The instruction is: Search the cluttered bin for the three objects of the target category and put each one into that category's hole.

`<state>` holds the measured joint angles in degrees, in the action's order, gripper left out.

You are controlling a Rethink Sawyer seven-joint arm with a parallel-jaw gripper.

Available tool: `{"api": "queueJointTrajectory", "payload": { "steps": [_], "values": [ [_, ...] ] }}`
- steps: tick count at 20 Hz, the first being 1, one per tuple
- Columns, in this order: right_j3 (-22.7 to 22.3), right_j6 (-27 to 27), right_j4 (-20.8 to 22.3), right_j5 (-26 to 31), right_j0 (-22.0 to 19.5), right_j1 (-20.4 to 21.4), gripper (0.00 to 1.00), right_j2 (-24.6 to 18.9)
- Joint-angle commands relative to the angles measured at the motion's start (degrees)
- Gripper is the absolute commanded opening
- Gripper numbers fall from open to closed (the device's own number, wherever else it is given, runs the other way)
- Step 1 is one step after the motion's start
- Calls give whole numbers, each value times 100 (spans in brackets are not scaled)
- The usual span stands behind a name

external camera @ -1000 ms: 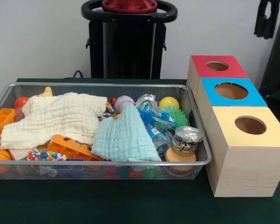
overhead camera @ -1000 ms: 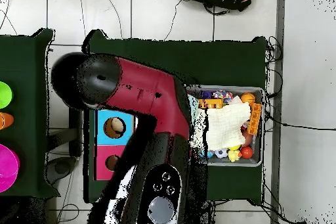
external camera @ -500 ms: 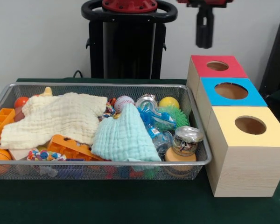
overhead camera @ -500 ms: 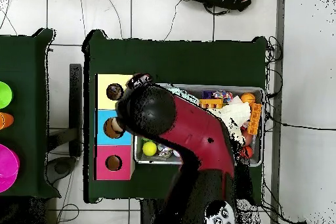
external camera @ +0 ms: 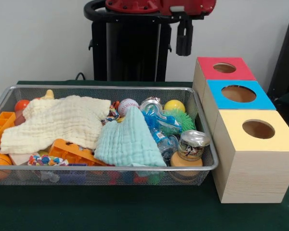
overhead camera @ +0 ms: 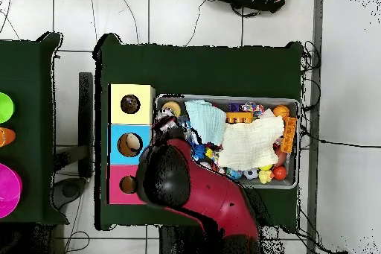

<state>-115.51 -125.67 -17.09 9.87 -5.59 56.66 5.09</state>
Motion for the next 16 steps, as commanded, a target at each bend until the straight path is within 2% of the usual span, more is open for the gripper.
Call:
{"api": "queueJointTrajectory", "payload": {
  "steps": [1, 6, 9, 10, 13, 14, 16],
  "values": [
    [-2065, -525, 859, -787, -290, 535, 0, -1326],
    [-2824, -475, 1432, -945, -1553, 966, 0, -2718],
    [-3341, -633, 1388, -726, -2700, 1421, 0, -4217],
    [-3451, -699, 1244, -608, -3065, 1516, 0, -4725],
    [-3371, -558, 1010, -291, -3802, 1542, 0, -5467],
    [-3306, -502, 968, -206, -3929, 1515, 0, -5519],
    [-2955, -85, 861, 160, -4055, 1457, 0, -5252]
  ]
}}
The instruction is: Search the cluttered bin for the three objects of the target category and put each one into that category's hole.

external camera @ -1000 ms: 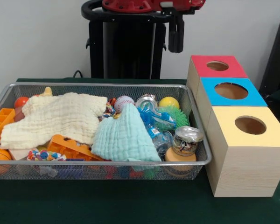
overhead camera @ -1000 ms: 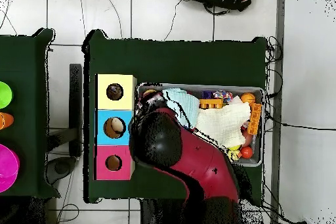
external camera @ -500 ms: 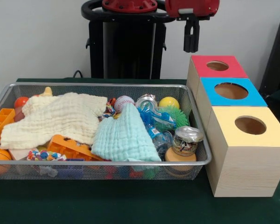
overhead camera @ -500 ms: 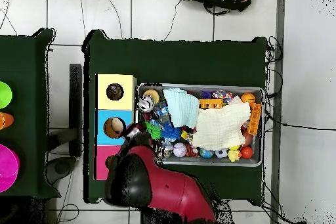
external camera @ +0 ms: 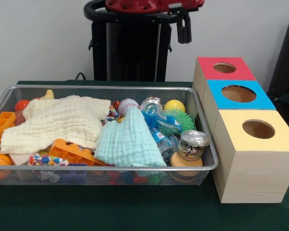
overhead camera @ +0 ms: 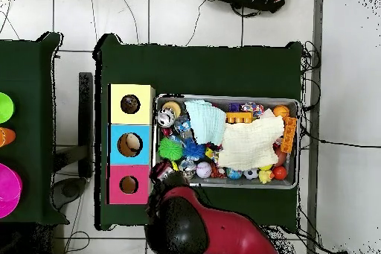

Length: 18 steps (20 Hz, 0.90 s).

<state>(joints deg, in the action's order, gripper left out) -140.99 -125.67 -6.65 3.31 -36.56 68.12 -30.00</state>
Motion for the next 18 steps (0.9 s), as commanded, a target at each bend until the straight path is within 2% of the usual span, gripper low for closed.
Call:
{"api": "queueJointTrajectory", "payload": {
  "steps": [1, 3, 5, 7, 9, 11, 16, 18],
  "values": [
    [-36, 178, -159, 1118, -827, 232, 0, -1289],
    [629, 258, 74, 1517, -497, -10, 0, -583],
    [1539, 12, 428, 1920, 62, -439, 0, 267],
    [2209, -190, 594, 2097, 386, -865, 0, 754],
    [2760, -230, 612, 2162, 535, -1288, 0, 994],
    [3134, -216, 585, 2182, 595, -1592, 0, 1094],
    [3233, -158, 647, 2154, 608, -1659, 0, 1178],
    [3316, -59, 727, 2043, 562, -1848, 0, 1240]
  ]
}}
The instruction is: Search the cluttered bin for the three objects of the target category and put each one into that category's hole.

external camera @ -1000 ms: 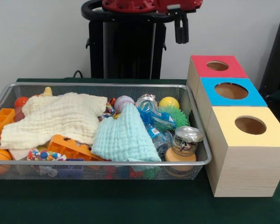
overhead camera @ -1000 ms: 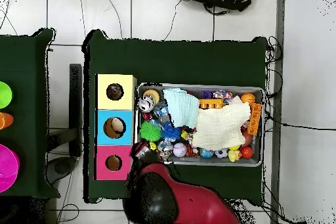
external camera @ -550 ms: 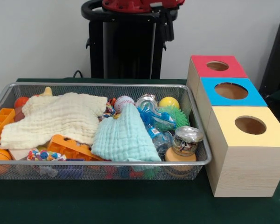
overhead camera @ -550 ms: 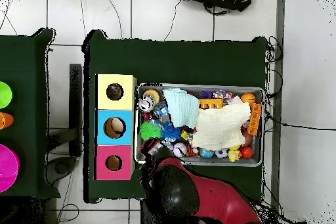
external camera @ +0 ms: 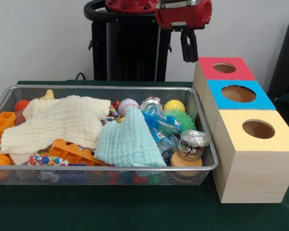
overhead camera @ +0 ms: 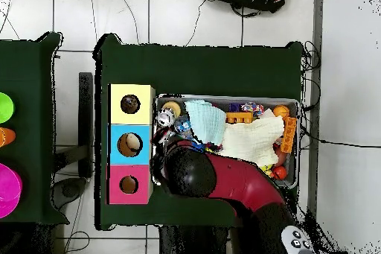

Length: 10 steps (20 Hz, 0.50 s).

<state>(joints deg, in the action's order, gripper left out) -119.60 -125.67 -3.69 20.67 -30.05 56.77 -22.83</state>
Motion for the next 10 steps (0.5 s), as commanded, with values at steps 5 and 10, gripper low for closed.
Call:
{"api": "queueJointTrajectory", "payload": {
  "steps": [5, 10],
  "values": [
    [1069, 132, 528, -246, -345, -997, 0, 347],
    [825, 342, 372, -10, -840, -843, 0, -169]
  ]
}}
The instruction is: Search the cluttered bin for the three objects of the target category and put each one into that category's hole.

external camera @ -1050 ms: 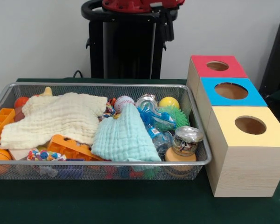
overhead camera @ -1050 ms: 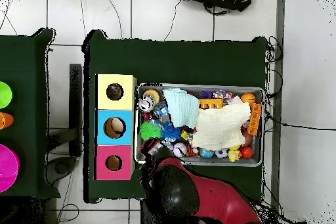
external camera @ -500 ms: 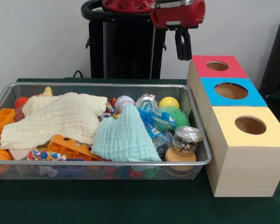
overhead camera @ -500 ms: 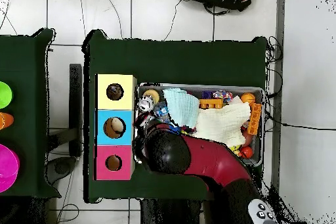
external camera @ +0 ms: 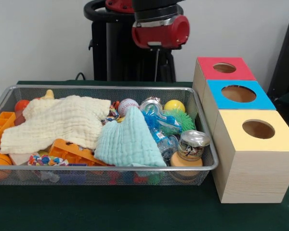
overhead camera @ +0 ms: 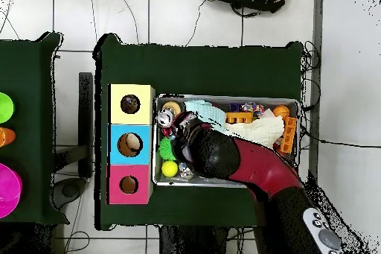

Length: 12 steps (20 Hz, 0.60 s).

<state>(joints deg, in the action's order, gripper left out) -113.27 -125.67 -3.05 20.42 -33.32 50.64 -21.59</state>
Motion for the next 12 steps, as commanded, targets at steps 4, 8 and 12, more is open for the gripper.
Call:
{"api": "queueJointTrajectory", "payload": {
  "steps": [4, 8, 12],
  "values": [
    [651, 295, 279, 621, -300, -132, 0, -113],
    [1533, 615, 1124, 1388, 256, -125, 0, 563],
    [1805, 576, 1127, 2017, 193, 85, 0, 508]
  ]
}}
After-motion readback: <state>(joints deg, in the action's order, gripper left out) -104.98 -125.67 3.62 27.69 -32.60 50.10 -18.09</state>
